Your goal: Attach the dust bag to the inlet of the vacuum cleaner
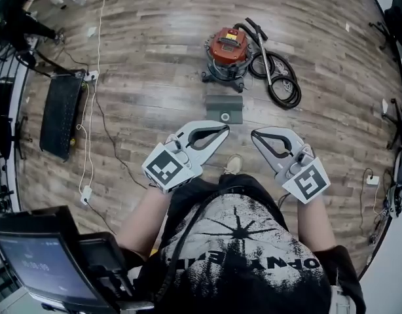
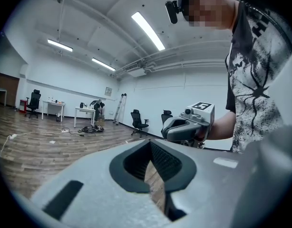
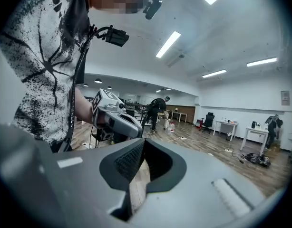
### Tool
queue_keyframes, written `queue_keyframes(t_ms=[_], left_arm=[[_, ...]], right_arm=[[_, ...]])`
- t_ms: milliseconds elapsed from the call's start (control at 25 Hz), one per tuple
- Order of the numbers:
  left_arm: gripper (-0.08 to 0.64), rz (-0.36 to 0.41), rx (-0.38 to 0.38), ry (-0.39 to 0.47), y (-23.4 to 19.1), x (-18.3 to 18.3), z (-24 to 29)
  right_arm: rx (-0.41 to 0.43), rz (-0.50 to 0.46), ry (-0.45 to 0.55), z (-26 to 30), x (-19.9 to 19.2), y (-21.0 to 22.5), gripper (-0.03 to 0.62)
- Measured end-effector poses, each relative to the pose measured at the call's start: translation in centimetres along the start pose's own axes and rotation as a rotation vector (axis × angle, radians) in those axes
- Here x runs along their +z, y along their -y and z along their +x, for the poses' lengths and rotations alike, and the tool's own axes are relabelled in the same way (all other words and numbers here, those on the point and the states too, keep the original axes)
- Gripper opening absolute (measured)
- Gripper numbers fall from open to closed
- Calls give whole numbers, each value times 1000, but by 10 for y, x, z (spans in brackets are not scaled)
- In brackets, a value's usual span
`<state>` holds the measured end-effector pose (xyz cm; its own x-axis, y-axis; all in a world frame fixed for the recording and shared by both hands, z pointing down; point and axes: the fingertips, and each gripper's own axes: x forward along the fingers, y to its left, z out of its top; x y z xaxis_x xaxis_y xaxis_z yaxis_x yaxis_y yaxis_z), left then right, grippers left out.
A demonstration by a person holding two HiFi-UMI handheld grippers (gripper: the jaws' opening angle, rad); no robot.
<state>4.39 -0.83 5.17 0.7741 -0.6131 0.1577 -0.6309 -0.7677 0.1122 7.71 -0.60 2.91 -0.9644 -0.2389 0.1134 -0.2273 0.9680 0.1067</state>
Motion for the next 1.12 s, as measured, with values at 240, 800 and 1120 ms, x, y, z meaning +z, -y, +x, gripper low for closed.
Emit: queue_keyframes(t_ms=[240,800,1120], left_arm=[[-2,-20,3,-5,-19,0,-1],[-2,42,-223,8,-128,24,-18],[-2,207,-339,-71,-135,14,-27]], right_arm=[[16,10,-6,16,-1,17,6],[-214,22,-28,112,25,65,6],[-281,45,-51,128,26,81,6]])
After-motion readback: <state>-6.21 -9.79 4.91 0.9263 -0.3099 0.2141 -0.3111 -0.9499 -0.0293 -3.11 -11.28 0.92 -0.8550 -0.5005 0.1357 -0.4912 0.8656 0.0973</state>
